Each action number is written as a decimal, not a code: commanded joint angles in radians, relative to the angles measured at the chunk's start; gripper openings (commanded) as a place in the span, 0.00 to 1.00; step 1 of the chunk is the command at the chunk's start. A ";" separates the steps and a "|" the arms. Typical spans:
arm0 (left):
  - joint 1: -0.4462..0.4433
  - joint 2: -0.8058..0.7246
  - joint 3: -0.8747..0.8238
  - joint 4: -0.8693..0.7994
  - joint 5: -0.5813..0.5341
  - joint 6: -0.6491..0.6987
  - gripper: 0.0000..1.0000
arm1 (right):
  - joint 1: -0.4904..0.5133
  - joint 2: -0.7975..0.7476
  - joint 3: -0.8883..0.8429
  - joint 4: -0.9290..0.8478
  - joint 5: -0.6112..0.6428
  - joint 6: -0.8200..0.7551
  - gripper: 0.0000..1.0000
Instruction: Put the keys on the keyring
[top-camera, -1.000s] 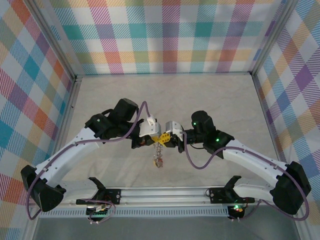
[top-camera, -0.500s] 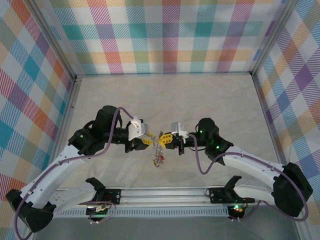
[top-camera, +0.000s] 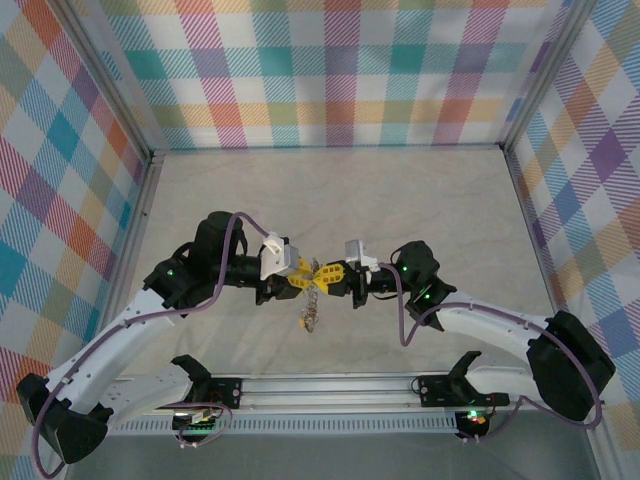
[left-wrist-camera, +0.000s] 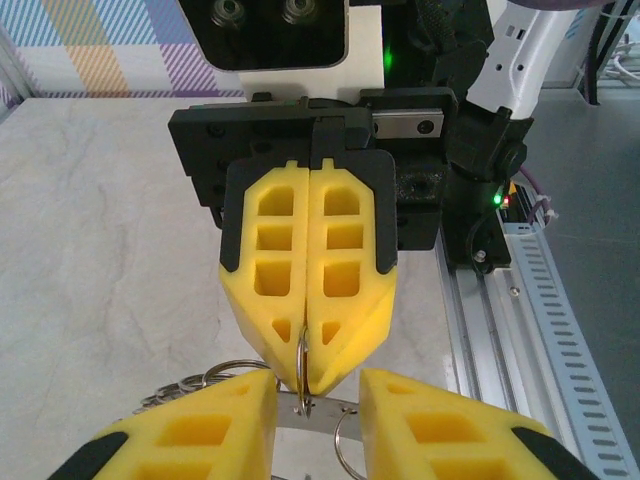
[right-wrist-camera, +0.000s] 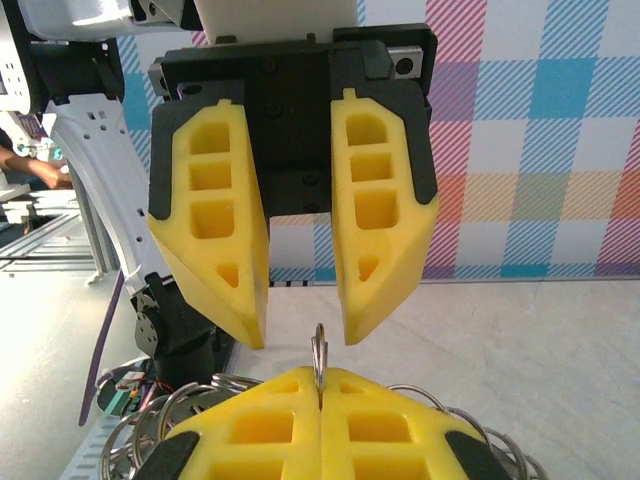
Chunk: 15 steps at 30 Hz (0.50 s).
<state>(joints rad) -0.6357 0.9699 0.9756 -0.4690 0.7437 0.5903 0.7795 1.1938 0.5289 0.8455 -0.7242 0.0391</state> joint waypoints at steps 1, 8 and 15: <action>0.005 0.004 -0.017 0.032 0.031 -0.006 0.27 | 0.005 0.001 0.022 0.090 -0.030 0.018 0.00; 0.006 0.040 -0.001 -0.014 0.044 0.040 0.19 | 0.004 0.013 0.029 0.089 -0.030 0.013 0.00; 0.005 0.057 0.005 -0.013 0.035 0.062 0.00 | 0.005 0.016 0.043 0.059 -0.033 -0.001 0.00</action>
<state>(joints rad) -0.6273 1.0126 0.9710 -0.4789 0.7555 0.6369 0.7773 1.2140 0.5293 0.8448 -0.7311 0.0410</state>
